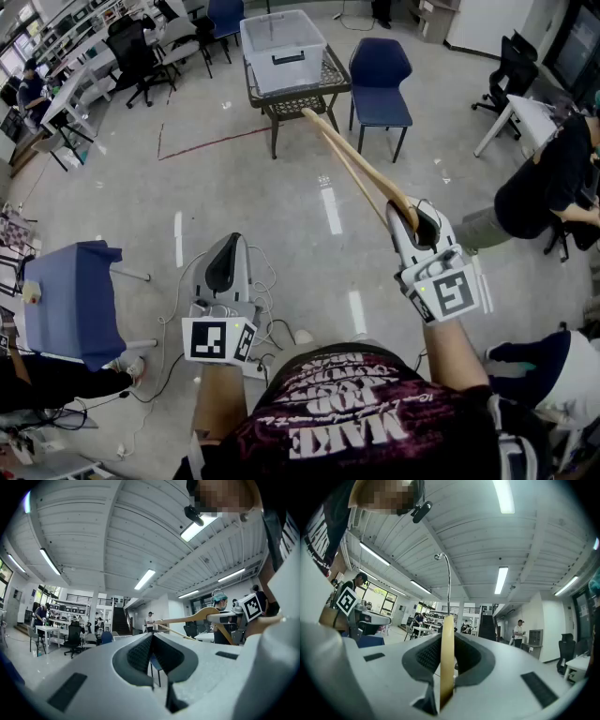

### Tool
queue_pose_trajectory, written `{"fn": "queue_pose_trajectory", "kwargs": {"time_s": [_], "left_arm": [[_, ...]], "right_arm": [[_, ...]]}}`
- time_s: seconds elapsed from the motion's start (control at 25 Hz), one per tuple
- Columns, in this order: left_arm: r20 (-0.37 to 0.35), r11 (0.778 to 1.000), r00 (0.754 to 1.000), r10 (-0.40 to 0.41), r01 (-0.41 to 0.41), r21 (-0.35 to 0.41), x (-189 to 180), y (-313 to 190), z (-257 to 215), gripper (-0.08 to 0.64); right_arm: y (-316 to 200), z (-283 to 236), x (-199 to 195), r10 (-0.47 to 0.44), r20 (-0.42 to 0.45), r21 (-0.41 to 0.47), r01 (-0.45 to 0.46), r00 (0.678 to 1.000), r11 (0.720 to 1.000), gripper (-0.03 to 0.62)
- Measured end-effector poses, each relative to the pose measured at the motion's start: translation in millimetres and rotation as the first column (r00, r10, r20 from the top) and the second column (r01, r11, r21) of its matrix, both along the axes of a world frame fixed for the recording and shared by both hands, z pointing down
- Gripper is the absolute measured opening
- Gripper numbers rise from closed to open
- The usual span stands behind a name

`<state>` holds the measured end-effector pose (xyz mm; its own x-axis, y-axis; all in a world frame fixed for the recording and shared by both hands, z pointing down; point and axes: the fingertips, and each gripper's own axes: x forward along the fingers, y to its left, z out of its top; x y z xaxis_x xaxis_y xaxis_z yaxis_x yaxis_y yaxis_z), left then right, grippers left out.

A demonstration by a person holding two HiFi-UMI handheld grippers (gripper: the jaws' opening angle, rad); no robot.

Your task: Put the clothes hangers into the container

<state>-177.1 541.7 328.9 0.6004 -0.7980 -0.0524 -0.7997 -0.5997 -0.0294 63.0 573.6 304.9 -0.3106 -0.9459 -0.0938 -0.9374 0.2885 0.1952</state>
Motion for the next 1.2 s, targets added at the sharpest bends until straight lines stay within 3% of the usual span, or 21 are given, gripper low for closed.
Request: {"fn": "queue_pose_trajectory", "kwargs": {"time_s": [0.48, 0.72, 0.8, 0.92, 1.2], "left_arm": [[-0.028, 0.999, 0.998, 0.051, -0.051, 0.009, -45.4, -22.8, 3.8, 0.006], [0.054, 0.991, 0.994, 0.096, -0.101, 0.091, -25.8, -48.7, -8.7, 0.006], [0.041, 0.991, 0.994, 0.101, -0.104, 0.09, -21.4, -62.0, -8.1, 0.006], [-0.017, 0.996, 0.996, 0.085, -0.084, 0.043, -13.9, -82.4, -2.4, 0.006], [0.003, 0.996, 0.997, 0.082, -0.082, 0.018, -7.9, -105.6, 14.8, 0.006]], "right_arm": [[-11.6, -3.3, -71.4, -0.048, 0.003, -0.013, 0.048, 0.999, 0.999, 0.06], [-57.1, 16.8, -91.5, -0.089, 0.057, -0.057, 0.092, 0.994, 0.994, 0.06], [-74.9, 14.4, -98.7, -0.103, 0.06, -0.036, 0.105, 0.993, 0.994, 0.06], [-94.3, 4.0, -95.8, -0.086, 0.082, 0.007, 0.085, 0.993, 0.996, 0.06], [-106.7, 18.4, -64.1, -0.053, 0.088, -0.014, 0.054, 0.995, 0.998, 0.06]]}}
